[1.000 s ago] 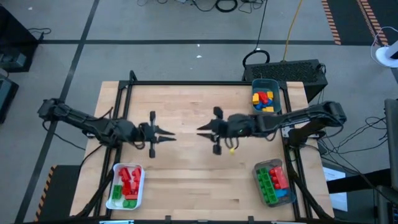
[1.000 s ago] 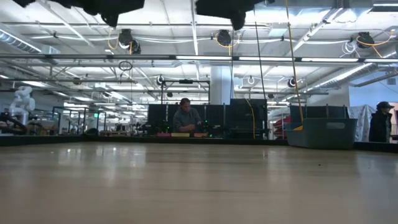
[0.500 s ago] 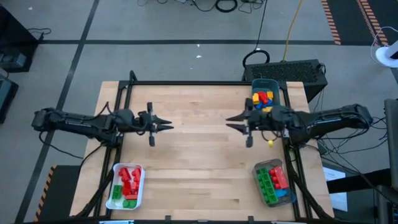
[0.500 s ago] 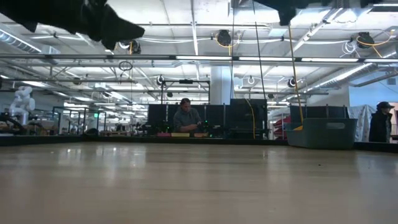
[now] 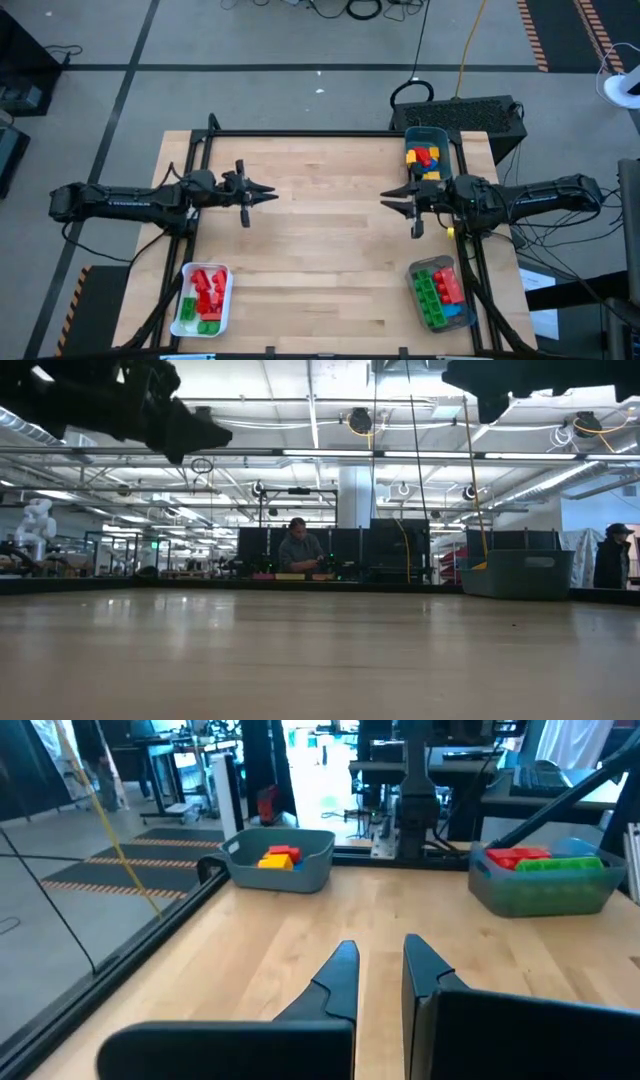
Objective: Sort blocks by size
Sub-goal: Return to Home Position
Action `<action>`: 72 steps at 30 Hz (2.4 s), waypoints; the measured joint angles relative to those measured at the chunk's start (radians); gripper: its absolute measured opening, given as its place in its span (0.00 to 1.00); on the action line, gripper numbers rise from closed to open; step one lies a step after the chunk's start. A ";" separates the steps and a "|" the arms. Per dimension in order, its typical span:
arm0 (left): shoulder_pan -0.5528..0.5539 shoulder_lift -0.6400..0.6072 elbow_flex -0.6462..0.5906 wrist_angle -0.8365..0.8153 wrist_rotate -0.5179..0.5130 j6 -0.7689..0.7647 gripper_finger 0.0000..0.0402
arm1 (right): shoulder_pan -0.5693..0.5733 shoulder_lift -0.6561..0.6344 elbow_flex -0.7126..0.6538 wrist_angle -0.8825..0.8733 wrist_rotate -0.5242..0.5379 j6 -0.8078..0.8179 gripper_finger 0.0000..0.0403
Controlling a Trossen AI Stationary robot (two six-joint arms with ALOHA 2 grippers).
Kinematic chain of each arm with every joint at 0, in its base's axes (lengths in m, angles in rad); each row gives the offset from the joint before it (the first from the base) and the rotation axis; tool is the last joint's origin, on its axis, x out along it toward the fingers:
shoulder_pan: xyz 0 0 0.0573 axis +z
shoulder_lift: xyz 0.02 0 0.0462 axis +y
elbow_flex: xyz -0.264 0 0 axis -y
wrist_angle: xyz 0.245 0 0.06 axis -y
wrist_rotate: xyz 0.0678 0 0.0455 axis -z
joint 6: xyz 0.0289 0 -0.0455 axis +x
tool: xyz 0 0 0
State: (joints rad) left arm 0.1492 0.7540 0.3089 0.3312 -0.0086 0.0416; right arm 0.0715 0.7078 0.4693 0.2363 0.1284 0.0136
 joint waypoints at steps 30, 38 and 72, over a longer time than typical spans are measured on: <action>0.005 -0.360 -0.160 -0.135 0.047 -0.139 0.00 | -0.011 -0.112 -0.288 0.278 -0.082 0.080 0.17; -0.063 -0.473 -0.218 -0.153 -0.029 -0.133 0.00 | -0.011 -0.100 -0.288 0.293 -0.082 0.070 0.17; -0.073 -0.754 -0.218 -0.428 -0.049 -0.089 0.00 | -0.011 -0.334 -0.289 0.064 -0.153 0.001 0.17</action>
State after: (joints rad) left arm 0.0761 0.0002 0.0906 -0.0963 -0.0578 -0.0471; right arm 0.0605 0.3738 0.1802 0.2999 -0.0242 0.0143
